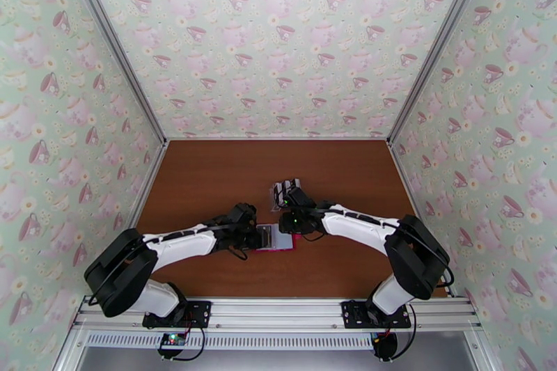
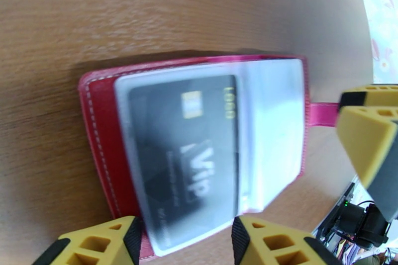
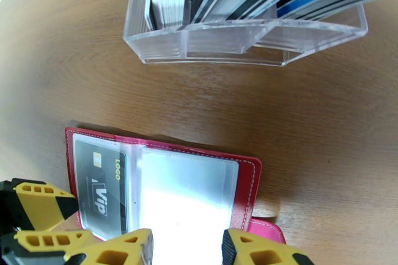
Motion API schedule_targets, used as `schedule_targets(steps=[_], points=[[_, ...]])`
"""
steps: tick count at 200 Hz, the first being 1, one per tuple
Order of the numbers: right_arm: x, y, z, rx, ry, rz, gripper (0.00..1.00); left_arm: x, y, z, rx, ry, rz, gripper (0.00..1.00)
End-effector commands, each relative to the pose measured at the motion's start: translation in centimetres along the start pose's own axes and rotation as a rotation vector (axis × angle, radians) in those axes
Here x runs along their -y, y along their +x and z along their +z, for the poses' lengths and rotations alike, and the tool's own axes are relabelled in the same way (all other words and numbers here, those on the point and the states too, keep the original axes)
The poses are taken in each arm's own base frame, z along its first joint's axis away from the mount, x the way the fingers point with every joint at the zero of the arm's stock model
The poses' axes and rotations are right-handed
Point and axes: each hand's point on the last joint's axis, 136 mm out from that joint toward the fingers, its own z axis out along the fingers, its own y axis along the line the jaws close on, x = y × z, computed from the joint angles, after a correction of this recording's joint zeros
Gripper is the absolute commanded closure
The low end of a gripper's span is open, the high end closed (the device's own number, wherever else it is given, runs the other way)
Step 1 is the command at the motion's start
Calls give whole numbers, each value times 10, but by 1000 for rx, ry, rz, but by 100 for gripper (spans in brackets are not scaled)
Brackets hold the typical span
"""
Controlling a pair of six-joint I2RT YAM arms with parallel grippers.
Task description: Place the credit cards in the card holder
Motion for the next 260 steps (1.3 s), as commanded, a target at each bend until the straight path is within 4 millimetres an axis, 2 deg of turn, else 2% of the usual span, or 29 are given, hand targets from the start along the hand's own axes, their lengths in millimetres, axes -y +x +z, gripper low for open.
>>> schedule_targets(steps=[1, 110, 183, 213, 260], points=[[-4, 1, 0, -5, -24, -20, 58, -21, 10, 8, -28, -83, -5, 46], [-13, -3, 4, -19, -48, -32, 58, -52, 2, -2, -20, -220, 11, 45], [-27, -6, 16, -34, -113, -24, 59, -30, -8, -3, -13, -131, 49, 44], [-32, -9, 23, -40, -121, -27, 60, -32, -6, -2, -22, -132, 53, 45], [-27, -15, 30, -39, -86, -34, 60, -35, -3, -3, -26, -136, 54, 49]])
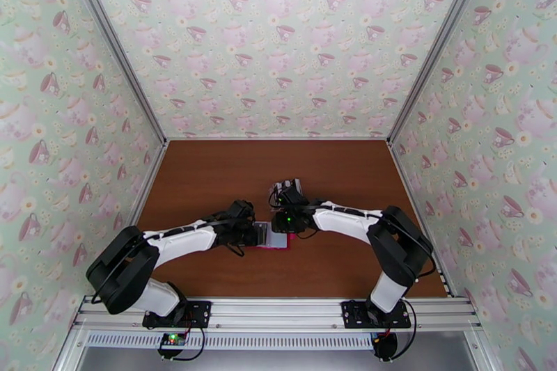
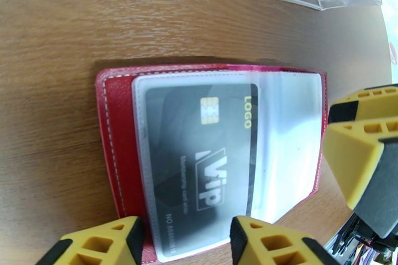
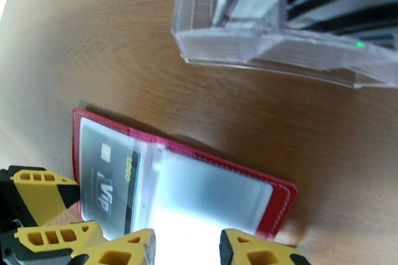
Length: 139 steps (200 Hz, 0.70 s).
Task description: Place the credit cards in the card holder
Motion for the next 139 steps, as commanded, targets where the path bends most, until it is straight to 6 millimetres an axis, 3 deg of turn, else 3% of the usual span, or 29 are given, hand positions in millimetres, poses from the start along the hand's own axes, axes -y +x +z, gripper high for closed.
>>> schedule_targets(steps=[1, 104, 139], points=[[-4, -12, 1, 18, 2, -20, 60, -15, 13, 4, -52, -47, 4, 49], [21, -11, 9, -3, 120, -33, 61, -10, 20, 7, -93, -14, 39, 41], [19, -5, 13, -20, 93, -22, 62, -9, 23, 9, -105, -2, 44, 39]])
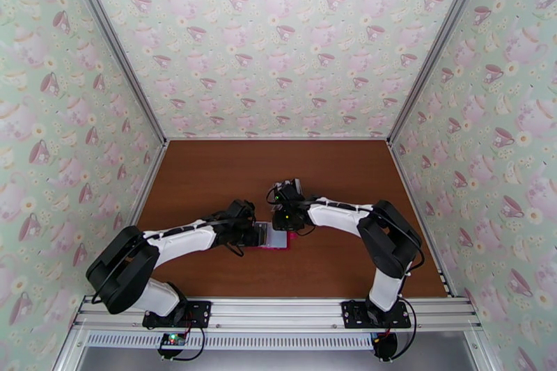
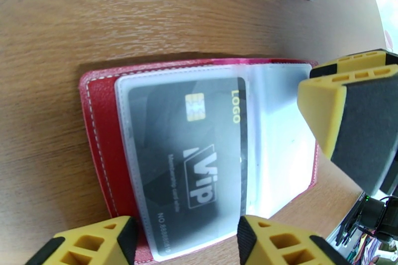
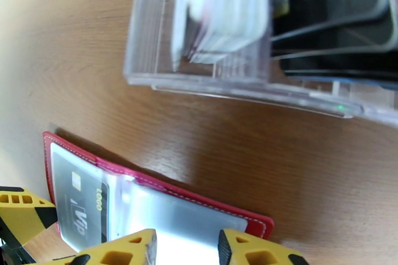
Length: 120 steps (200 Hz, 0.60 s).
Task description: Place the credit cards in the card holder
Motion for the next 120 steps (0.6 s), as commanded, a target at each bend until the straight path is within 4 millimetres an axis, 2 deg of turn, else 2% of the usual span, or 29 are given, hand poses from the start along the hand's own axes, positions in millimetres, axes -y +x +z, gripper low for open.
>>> schedule_targets(steps=[1, 49, 120], points=[[3, 3, 3, -13, 6, 1, 62, -14, 21, 9, -87, -33, -4, 39], [-9, 13, 10, -41, -39, 6, 62, -11, 23, 11, -95, -8, 2, 36], [-23, 15, 11, -45, -106, 30, 63, 0, 28, 12, -115, 66, 12, 35]])
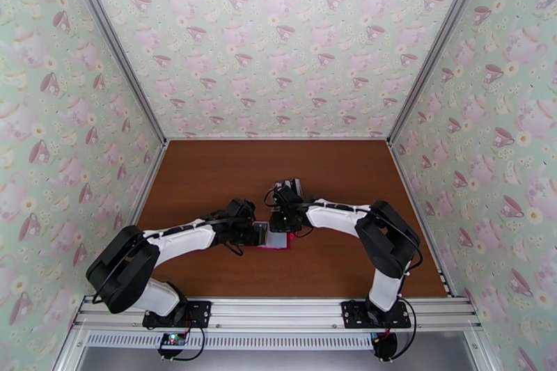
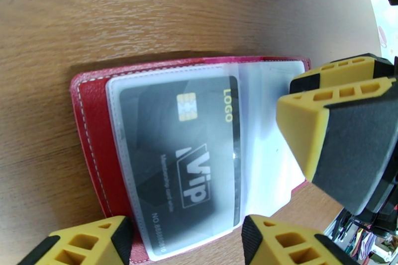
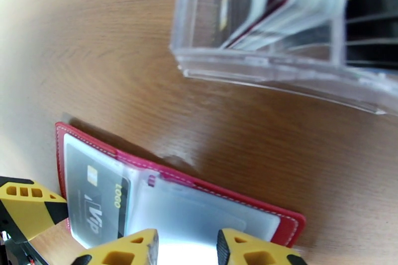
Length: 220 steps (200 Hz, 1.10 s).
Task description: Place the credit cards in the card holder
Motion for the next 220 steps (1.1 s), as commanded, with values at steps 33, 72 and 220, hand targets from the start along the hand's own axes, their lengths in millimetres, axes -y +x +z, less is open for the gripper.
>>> schedule_targets(steps=[33, 72, 220], points=[[-11, 9, 8, -30, -72, 39, 64, -1, 26, 11, -94, 49, 4, 35], [-11, 10, 8, -30, -75, 47, 65, -3, 25, 11, -91, 36, 4, 35], [21, -12, -14, 27, 53, 17, 59, -21, 27, 11, -96, -22, -12, 35]])
